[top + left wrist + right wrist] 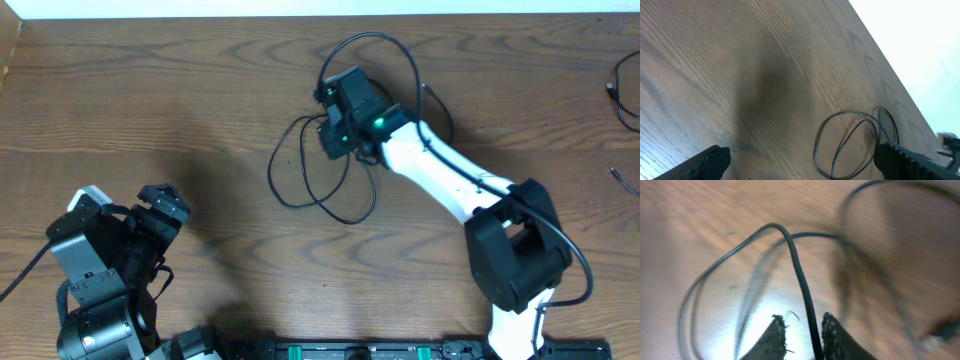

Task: Untangle cables
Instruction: 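Grasp the black cable loops with the right gripper and lift them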

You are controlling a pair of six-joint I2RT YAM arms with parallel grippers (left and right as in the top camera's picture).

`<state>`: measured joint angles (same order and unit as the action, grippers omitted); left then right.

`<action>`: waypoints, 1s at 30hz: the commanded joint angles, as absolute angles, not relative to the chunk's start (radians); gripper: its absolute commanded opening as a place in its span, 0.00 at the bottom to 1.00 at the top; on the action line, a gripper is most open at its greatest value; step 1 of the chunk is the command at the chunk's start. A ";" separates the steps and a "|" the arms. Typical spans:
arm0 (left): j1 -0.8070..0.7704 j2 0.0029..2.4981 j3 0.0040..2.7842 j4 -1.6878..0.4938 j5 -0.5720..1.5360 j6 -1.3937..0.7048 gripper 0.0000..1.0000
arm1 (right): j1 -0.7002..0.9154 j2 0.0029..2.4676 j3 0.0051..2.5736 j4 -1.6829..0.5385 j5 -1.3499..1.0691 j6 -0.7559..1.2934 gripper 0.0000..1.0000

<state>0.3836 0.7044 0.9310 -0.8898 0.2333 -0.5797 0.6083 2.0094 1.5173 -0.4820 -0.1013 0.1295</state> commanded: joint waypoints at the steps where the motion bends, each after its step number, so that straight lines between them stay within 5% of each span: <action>1: 0.388 0.704 0.958 -0.890 0.227 -0.584 0.96 | 0.684 2.064 1.515 -0.472 -0.196 0.145 0.36; 3: 0.388 0.704 0.958 -0.890 0.227 -0.584 0.96 | 0.717 2.090 1.515 -0.467 -0.193 0.145 0.57; 5: 0.388 0.704 0.958 -0.890 0.227 -0.584 0.96 | 0.743 2.115 1.515 -0.461 -0.173 0.146 0.99; 13: 0.388 0.704 0.958 -0.890 0.227 -0.584 0.96 | 0.801 2.178 1.515 -0.445 0.232 0.401 0.99; 30: 0.388 0.704 0.958 -0.890 0.227 -0.584 0.96 | 0.794 2.239 1.515 -0.454 0.379 0.767 0.99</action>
<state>0.3836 0.7044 0.9310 -0.8898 0.2333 -0.5797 0.7959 2.2021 1.5177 -0.4469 0.3199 0.6514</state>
